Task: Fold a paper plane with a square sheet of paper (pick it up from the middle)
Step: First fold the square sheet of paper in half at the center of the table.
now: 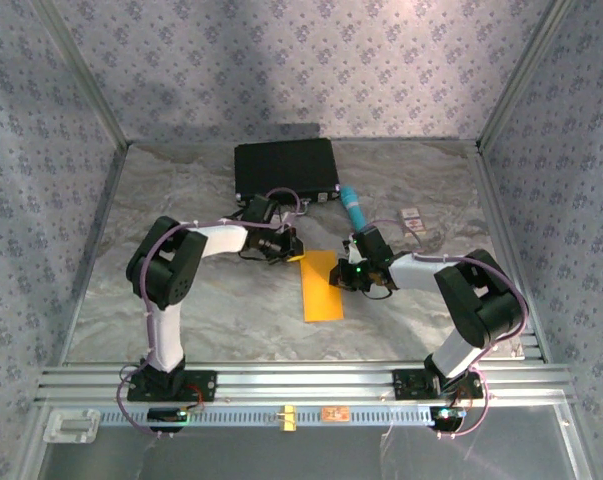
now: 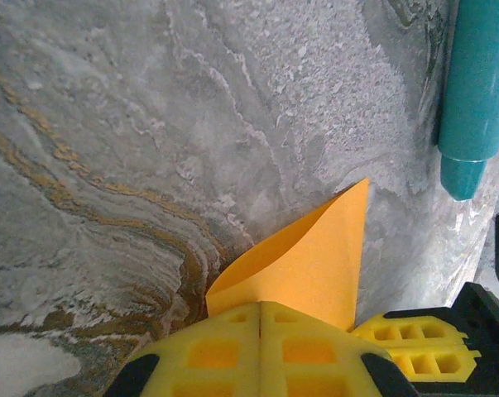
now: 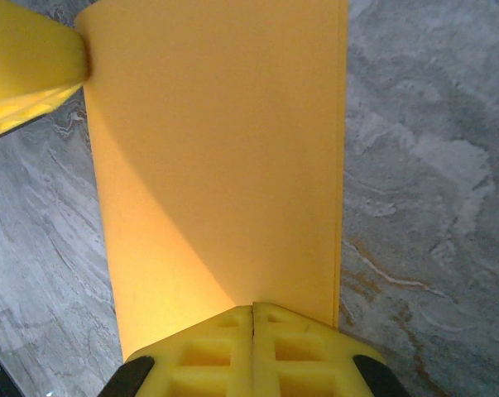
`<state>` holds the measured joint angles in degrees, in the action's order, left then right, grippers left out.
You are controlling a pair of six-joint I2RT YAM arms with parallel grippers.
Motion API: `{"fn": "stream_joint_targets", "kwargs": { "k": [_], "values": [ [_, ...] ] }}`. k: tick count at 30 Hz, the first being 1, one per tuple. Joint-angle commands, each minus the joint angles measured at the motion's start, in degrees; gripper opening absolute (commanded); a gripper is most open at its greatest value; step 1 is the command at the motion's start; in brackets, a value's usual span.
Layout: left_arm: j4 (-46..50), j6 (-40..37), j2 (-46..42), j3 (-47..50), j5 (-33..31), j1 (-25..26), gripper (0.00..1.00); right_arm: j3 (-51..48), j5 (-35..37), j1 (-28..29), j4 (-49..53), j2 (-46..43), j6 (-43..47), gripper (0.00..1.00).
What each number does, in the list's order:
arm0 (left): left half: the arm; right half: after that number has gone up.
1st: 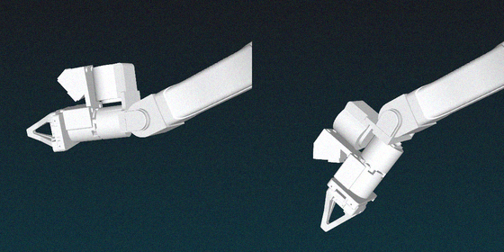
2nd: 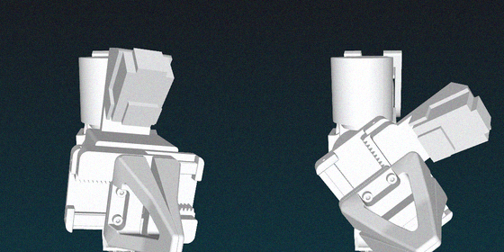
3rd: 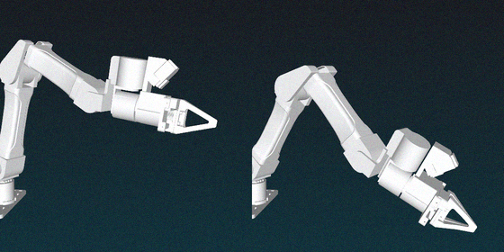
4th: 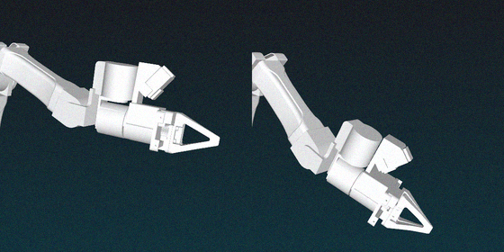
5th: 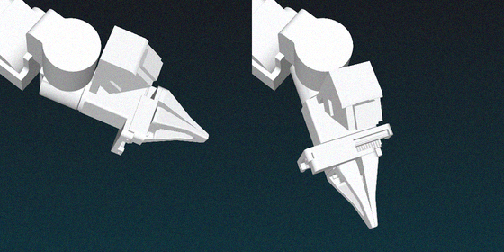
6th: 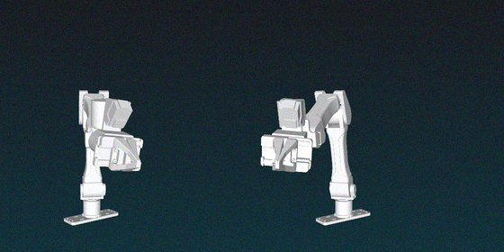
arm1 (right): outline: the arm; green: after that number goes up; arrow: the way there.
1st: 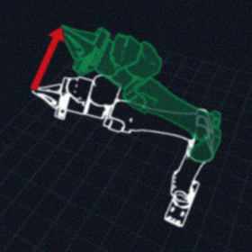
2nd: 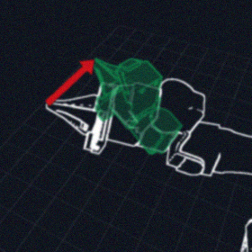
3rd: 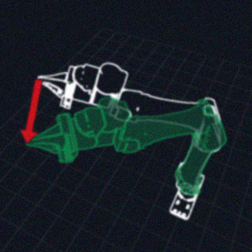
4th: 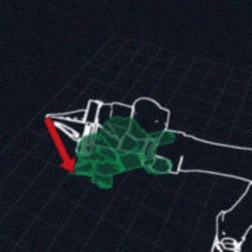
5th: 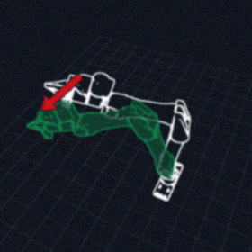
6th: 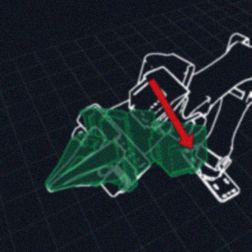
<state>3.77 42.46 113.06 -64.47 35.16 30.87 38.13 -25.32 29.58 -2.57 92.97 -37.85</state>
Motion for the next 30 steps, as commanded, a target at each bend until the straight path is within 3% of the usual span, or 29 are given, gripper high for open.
{"fn": "stream_joint_targets", "kwargs": {
  "k": [1, 9, 21, 30],
  "values": [
    [0.86, -1.03, 1.02, -0.48, 0.20, 0.13, 0.04, -2.05, 3.74, -0.49, 6.08, 0.68, 1.20, 0.00],
    [7.15, -3.66, 2.81, 0.18, -7.29, 0.02, 0.04, -2.01, 3.79, -0.48, 6.13, 0.48, 1.24, 0.00],
    [9.95, -3.54, -5.82, -3.16, -6.83, 1.27, 0.07, 2.17, 0.65, -0.83, 8.20, -1.59, 1.34, 0.00],
    [9.37, -3.08, -5.25, -6.09, -5.24, 6.17, 0.08, 3.26, 2.88, -1.77, 14.62, -11.03, 1.37, 0.22]
  ]
}}
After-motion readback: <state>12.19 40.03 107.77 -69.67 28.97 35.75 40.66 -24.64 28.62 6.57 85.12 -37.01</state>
